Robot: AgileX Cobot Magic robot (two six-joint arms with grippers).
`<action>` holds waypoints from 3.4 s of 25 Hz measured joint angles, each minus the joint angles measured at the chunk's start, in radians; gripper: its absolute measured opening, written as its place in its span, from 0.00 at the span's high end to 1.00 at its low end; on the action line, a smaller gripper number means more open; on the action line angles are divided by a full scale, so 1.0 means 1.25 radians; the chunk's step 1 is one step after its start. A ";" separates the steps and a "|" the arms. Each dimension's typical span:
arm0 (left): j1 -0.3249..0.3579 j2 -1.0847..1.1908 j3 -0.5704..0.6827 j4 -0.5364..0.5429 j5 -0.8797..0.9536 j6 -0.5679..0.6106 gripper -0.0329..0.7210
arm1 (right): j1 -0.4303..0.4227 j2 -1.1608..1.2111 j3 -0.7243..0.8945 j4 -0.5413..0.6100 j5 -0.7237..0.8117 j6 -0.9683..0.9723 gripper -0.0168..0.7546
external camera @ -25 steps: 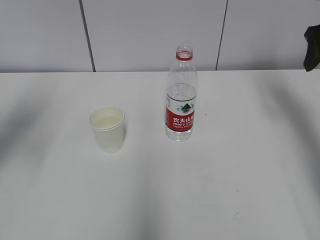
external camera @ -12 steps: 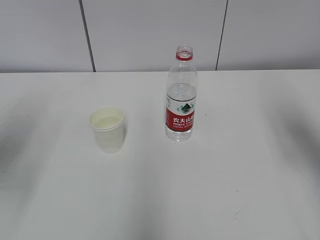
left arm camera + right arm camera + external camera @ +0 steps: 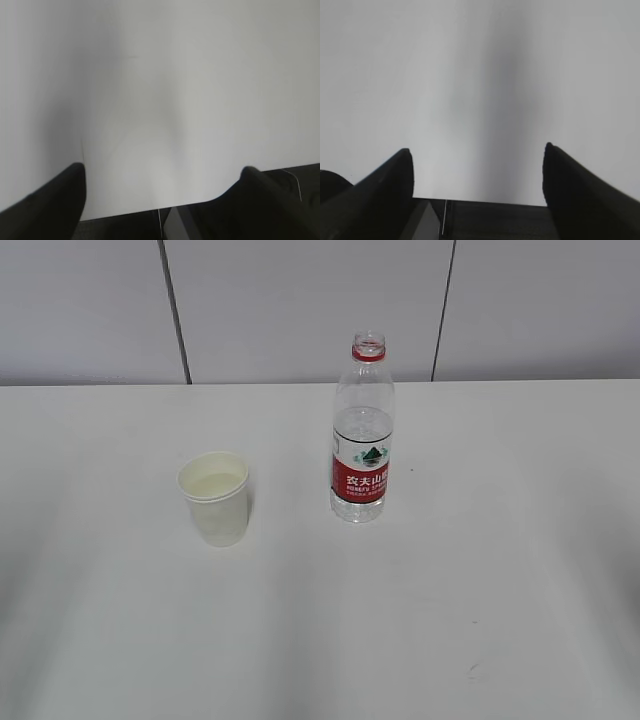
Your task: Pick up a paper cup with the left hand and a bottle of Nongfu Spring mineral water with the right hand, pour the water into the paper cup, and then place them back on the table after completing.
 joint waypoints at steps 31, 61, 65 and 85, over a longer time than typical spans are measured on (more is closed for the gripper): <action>0.000 -0.639 0.065 -0.001 0.078 0.000 0.21 | 0.006 -0.737 0.187 0.022 0.094 -0.002 0.22; 0.000 -0.639 0.065 0.001 0.078 0.000 0.21 | 0.035 -0.739 0.188 0.029 0.094 0.009 0.22; 0.000 -0.639 0.065 0.001 0.078 0.000 0.21 | 0.035 -0.739 0.188 0.029 0.094 0.009 0.22; 0.000 -0.639 0.065 0.001 0.078 0.000 0.21 | 0.035 -0.739 0.188 0.029 0.094 0.010 0.22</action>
